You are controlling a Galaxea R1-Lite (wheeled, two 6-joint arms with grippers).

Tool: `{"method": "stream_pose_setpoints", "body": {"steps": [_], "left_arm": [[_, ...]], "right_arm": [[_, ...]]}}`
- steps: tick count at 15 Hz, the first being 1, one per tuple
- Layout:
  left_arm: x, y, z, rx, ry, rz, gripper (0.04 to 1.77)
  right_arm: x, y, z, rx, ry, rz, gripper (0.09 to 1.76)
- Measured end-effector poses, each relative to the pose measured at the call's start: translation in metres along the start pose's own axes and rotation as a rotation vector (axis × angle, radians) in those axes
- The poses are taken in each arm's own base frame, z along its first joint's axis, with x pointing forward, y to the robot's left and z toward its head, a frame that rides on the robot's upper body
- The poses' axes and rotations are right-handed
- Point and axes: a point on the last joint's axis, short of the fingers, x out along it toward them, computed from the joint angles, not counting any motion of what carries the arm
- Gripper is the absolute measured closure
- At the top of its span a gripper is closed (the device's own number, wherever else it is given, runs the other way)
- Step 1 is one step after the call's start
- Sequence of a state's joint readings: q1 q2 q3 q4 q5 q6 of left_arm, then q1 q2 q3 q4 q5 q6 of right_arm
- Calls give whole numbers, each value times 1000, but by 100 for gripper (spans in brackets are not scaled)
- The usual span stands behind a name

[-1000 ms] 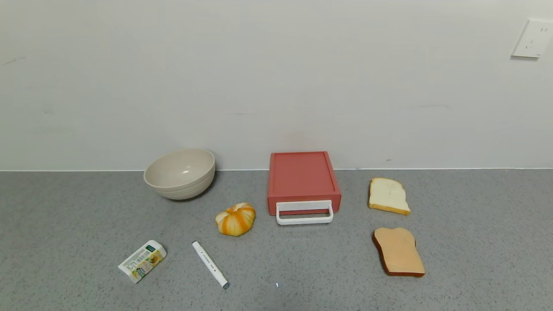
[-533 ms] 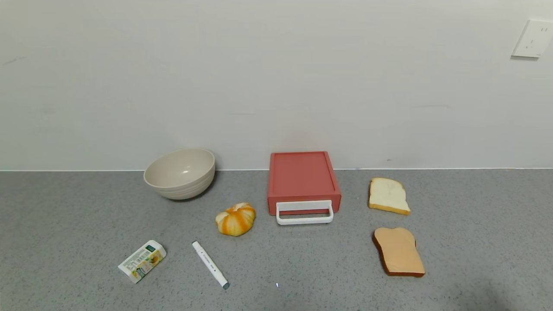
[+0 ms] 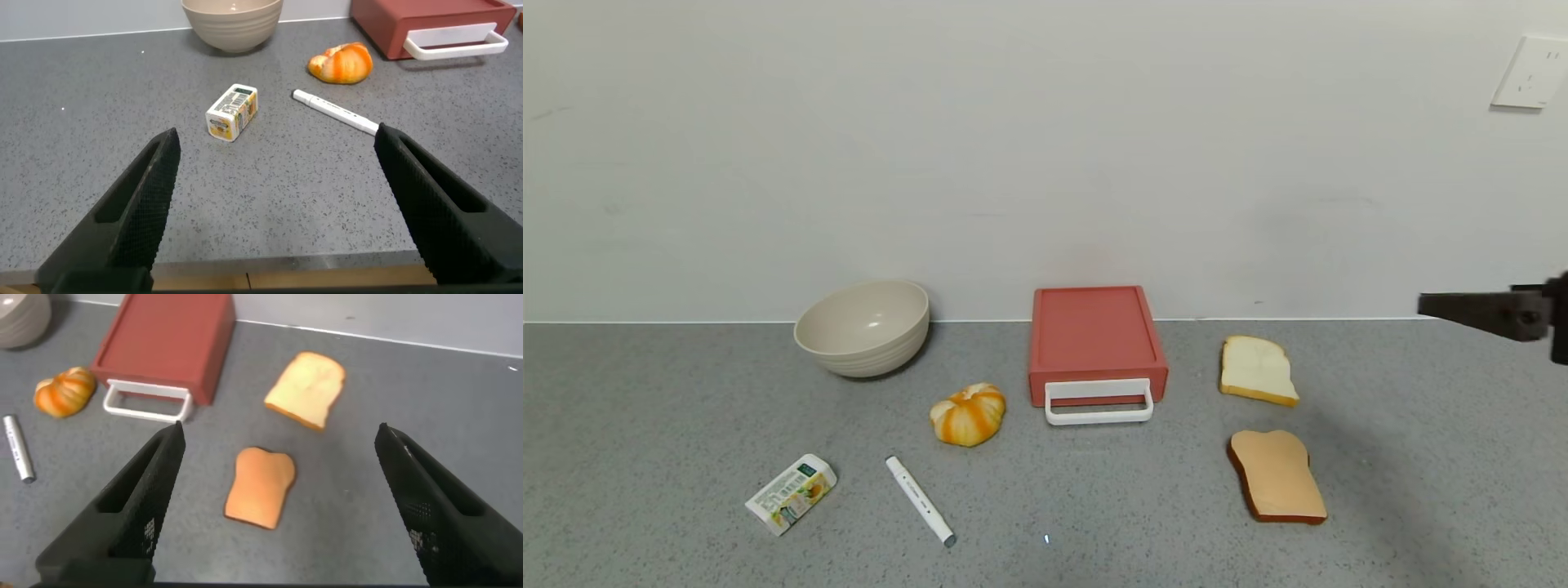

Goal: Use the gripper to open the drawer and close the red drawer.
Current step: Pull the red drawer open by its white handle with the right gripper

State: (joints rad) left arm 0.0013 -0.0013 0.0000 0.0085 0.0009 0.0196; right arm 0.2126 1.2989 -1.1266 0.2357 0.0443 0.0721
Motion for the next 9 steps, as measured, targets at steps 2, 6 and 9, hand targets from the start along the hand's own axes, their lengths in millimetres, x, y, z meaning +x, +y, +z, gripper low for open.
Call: {"method": "stream_pose_setpoints", "body": {"steps": [2, 6, 9], "left_arm": [[0, 0, 0, 0, 0, 0, 9], [0, 0, 0, 0, 0, 0, 9], [0, 0, 0, 0, 0, 0, 9]], "right_arm": [[32, 15, 17, -2, 60, 43, 14], [88, 54, 33, -32, 185, 122, 14], [124, 86, 33, -73, 270, 177, 14]]}}
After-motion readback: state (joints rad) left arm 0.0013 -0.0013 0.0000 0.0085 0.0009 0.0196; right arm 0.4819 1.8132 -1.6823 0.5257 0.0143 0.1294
